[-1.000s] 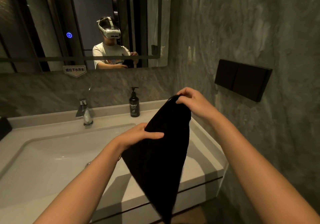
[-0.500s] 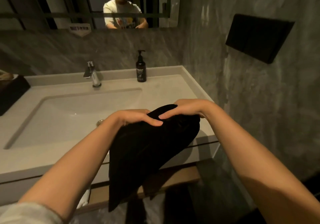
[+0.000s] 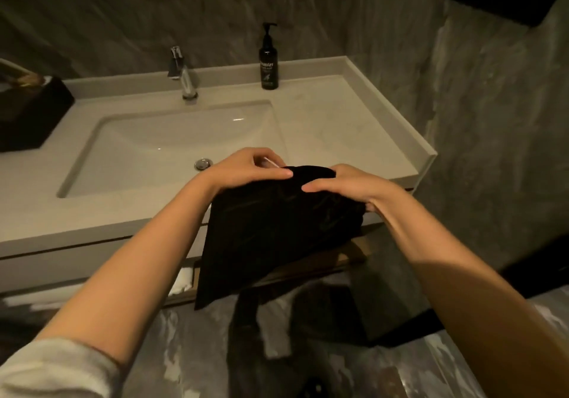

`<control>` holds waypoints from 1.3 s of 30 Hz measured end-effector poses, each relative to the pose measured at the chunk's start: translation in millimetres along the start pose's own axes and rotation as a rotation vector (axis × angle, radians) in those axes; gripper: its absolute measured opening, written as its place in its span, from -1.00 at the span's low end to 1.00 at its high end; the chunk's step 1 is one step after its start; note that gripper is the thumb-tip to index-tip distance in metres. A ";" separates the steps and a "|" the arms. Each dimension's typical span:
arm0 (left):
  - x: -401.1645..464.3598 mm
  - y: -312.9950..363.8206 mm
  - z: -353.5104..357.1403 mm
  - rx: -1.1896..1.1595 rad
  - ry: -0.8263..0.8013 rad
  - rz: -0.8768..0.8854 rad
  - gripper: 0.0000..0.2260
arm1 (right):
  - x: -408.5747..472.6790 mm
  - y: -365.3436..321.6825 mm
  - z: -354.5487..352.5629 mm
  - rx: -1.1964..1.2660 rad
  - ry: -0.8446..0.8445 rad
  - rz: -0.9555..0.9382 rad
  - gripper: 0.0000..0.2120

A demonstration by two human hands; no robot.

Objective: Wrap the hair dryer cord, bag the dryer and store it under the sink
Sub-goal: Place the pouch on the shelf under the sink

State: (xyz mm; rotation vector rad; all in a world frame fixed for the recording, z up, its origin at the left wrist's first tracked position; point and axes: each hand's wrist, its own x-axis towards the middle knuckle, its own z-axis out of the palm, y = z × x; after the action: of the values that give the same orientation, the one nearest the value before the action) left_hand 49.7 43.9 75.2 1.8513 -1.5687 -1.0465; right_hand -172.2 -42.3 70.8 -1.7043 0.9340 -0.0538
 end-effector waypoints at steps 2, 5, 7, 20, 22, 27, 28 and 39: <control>-17.5 -20.6 5.2 -0.028 0.331 -0.007 -0.35 | -5.2 5.5 12.6 0.038 0.100 -0.020 -0.37; -56.2 -61.0 10.2 0.001 0.478 -0.259 -0.15 | -18.2 13.9 45.8 0.077 0.225 -0.072 -0.46; -84.3 -80.9 7.7 -0.197 0.266 -0.453 -0.07 | -27.8 24.5 73.8 0.199 0.281 -0.105 -0.68; -148.7 -118.6 33.1 -0.259 0.187 -0.349 -0.51 | -75.3 47.4 189.4 0.003 0.012 -0.004 -0.45; -143.9 -121.7 43.6 -0.245 0.195 -0.286 -0.52 | -72.8 63.1 201.8 0.000 0.054 -0.004 -0.59; -114.0 -134.8 58.2 0.194 0.684 0.055 -0.58 | -60.7 113.1 228.4 0.085 0.140 0.060 -0.62; -107.3 -135.6 59.8 0.274 0.748 0.093 -0.59 | -57.2 123.4 233.2 0.101 0.139 0.070 -0.63; -19.3 -186.0 89.1 0.805 0.947 0.201 -0.52 | 14.5 222.3 246.3 0.036 0.132 0.124 -0.71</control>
State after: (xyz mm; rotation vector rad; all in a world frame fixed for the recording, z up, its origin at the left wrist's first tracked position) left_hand 87.1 112.4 -116.7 2.0789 -1.5469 0.6317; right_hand -166.0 134.5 -210.3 -1.6220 1.1283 -0.1006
